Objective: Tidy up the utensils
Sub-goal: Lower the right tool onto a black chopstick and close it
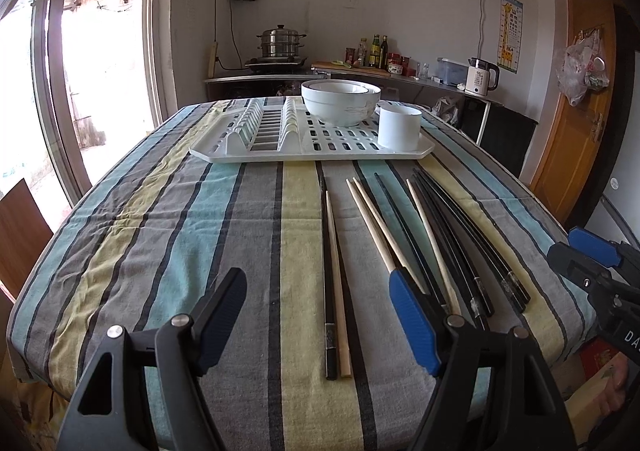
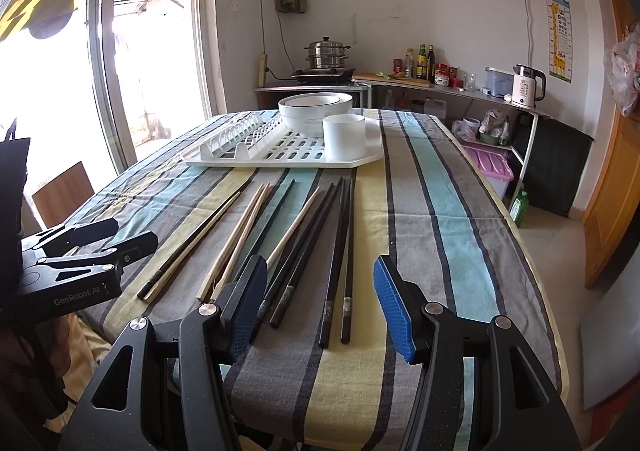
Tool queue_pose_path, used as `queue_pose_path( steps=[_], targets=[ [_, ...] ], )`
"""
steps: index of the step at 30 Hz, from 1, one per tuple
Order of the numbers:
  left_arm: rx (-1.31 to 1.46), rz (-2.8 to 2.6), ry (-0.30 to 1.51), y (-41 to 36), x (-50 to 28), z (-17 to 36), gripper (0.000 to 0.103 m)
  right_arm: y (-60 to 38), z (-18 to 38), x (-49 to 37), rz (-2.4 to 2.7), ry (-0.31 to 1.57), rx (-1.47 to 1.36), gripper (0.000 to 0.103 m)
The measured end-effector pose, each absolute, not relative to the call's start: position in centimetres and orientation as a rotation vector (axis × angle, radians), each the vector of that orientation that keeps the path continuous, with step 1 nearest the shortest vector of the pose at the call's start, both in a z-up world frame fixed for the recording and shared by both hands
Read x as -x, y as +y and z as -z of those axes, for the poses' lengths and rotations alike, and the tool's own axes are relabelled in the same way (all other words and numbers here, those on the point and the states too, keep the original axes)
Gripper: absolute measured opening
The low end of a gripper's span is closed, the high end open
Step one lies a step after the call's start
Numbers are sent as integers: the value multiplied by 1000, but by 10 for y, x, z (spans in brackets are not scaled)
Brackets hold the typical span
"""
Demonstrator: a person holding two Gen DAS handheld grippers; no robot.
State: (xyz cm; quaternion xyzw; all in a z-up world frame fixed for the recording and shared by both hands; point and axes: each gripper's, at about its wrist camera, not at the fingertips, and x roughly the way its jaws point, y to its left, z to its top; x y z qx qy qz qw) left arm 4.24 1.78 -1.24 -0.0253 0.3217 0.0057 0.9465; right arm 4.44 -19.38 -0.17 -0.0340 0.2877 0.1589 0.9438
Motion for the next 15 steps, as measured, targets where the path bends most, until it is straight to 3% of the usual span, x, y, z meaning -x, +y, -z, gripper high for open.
queue_pose_path(
  steps=[7,15],
  targets=[
    [42,13,716,34,-86,13,59,-194,2,-82,-339,635,65,54],
    [15,38,809,37,-133,25,58,-190,12,-131,-336,730,91,41]
  ],
)
